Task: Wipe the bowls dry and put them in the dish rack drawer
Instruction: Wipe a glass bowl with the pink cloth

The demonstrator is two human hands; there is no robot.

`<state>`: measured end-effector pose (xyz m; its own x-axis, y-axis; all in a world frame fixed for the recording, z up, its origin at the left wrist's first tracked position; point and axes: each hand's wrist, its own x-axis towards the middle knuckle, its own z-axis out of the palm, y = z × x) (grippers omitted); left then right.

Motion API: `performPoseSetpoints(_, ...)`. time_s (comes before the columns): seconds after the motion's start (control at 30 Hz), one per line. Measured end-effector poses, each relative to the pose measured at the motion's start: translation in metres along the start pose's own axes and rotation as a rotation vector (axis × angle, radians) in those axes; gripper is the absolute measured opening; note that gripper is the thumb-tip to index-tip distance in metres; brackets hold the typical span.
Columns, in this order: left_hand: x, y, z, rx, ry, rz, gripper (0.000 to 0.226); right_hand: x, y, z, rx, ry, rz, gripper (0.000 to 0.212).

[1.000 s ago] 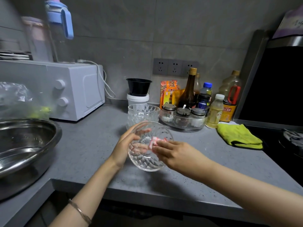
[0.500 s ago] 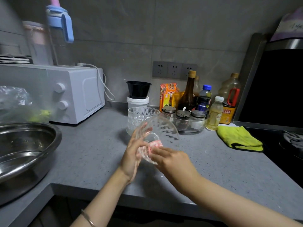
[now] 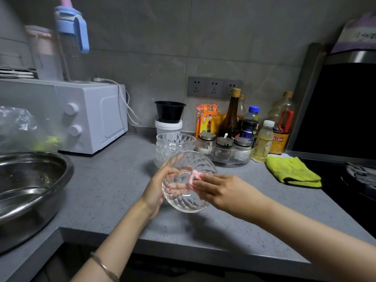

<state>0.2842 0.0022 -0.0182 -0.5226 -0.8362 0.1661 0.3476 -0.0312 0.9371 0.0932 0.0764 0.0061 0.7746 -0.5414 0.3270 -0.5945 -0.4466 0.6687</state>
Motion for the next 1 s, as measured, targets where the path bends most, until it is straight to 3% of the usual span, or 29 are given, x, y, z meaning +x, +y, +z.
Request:
performPoseSetpoints(0.07, -0.002, 0.0, 0.006, -0.064, 0.014, 0.081, 0.062, 0.006, -0.015, 0.006, 0.005, 0.078, 0.074, 0.02)
performPoseSetpoints(0.17, -0.004, -0.008, 0.021, -0.022, 0.059, 0.145, 0.059, 0.025, -0.038, 0.006, 0.242, 0.15, 0.351, 0.017)
performPoseSetpoints(0.23, -0.003, -0.014, 0.027, -0.009, 0.101, 0.125, 0.044, 0.034, -0.047, 0.004, 0.411, 0.217, 0.504, 0.02)
performPoseSetpoints(0.3, 0.0, -0.013, 0.024, -0.022, 0.138, 0.111, 0.037, 0.028, -0.048, 0.007, 0.43, 0.188, 0.4, 0.027)
performPoseSetpoints(0.4, -0.002, -0.001, 0.008, 0.053, 0.088, 0.111, 0.04, 0.004, -0.021, 0.003, 0.211, 0.048, 0.084, 0.025)
performPoseSetpoints(0.5, -0.002, 0.004, 0.001, 0.15, 0.022, 0.049, 0.053, -0.001, 0.002, -0.006, 0.111, -0.049, 0.018, 0.025)
performPoseSetpoints(0.6, -0.002, 0.003, 0.007, 0.024, 0.075, 0.072, 0.049, 0.01, -0.015, -0.002, 0.124, -0.056, 0.161, 0.031)
performPoseSetpoints(0.7, -0.005, -0.009, 0.022, -0.042, 0.148, 0.154, 0.047, 0.03, -0.042, -0.002, 0.405, 0.079, 0.414, 0.014)
performPoseSetpoints(0.77, -0.007, -0.017, 0.028, -0.051, 0.168, 0.158, 0.042, 0.04, -0.05, -0.003, 0.614, 0.101, 0.564, 0.024)
performPoseSetpoints(0.83, -0.008, -0.018, 0.026, -0.051, 0.188, 0.147, 0.036, 0.034, -0.051, -0.002, 0.599, 0.06, 0.48, 0.022)
performPoseSetpoints(0.93, -0.006, -0.01, 0.008, -0.028, 0.148, 0.156, 0.042, 0.008, -0.027, -0.004, 0.318, -0.111, 0.09, 0.04)
performPoseSetpoints(1.0, -0.004, -0.005, 0.0, 0.089, 0.04, 0.13, 0.046, -0.001, 0.004, -0.011, 0.13, -0.197, -0.073, 0.046)
